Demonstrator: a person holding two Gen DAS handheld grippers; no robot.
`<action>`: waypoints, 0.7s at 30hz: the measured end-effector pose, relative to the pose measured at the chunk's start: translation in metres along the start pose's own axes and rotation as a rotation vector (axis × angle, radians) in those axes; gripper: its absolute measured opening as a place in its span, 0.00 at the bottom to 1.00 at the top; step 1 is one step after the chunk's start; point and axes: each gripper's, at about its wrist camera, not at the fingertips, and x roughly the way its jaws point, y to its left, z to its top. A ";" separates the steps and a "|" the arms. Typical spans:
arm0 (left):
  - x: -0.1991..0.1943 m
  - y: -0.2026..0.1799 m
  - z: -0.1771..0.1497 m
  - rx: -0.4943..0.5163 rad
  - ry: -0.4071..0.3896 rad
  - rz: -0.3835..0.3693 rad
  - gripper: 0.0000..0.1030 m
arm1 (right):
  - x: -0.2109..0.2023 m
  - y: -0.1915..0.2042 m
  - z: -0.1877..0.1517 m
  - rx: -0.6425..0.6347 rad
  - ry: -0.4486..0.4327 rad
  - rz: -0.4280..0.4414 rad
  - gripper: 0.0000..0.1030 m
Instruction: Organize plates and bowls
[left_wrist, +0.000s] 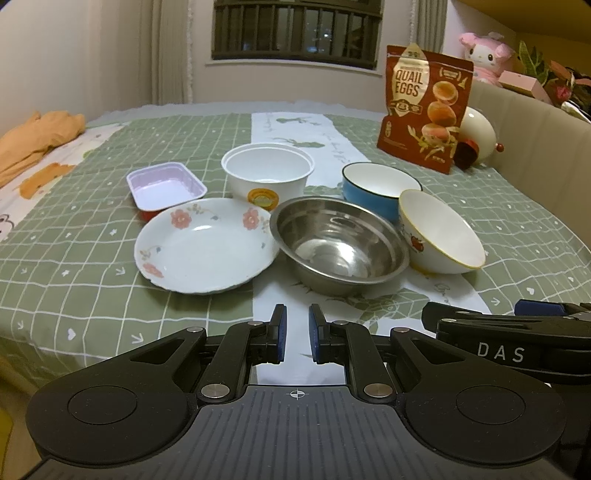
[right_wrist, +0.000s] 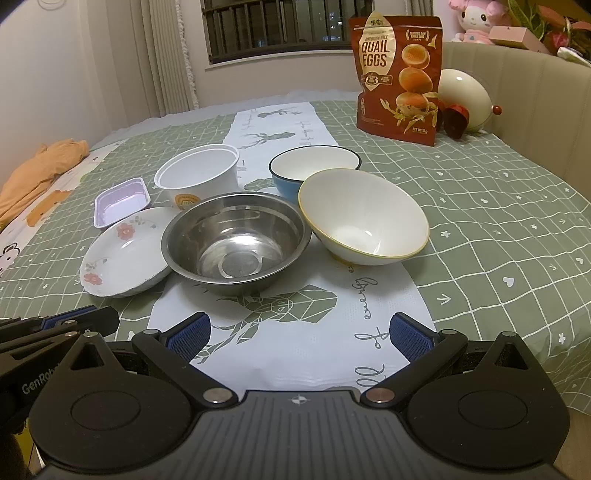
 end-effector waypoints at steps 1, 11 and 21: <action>0.001 0.001 0.000 -0.003 0.001 -0.001 0.14 | 0.001 0.000 0.001 0.000 0.001 0.001 1.00; 0.039 0.028 0.038 -0.034 0.029 -0.056 0.14 | 0.025 -0.003 0.010 0.084 -0.012 0.028 1.00; 0.060 0.058 0.130 -0.069 -0.180 -0.407 0.14 | 0.070 0.000 0.022 0.159 0.069 -0.005 1.00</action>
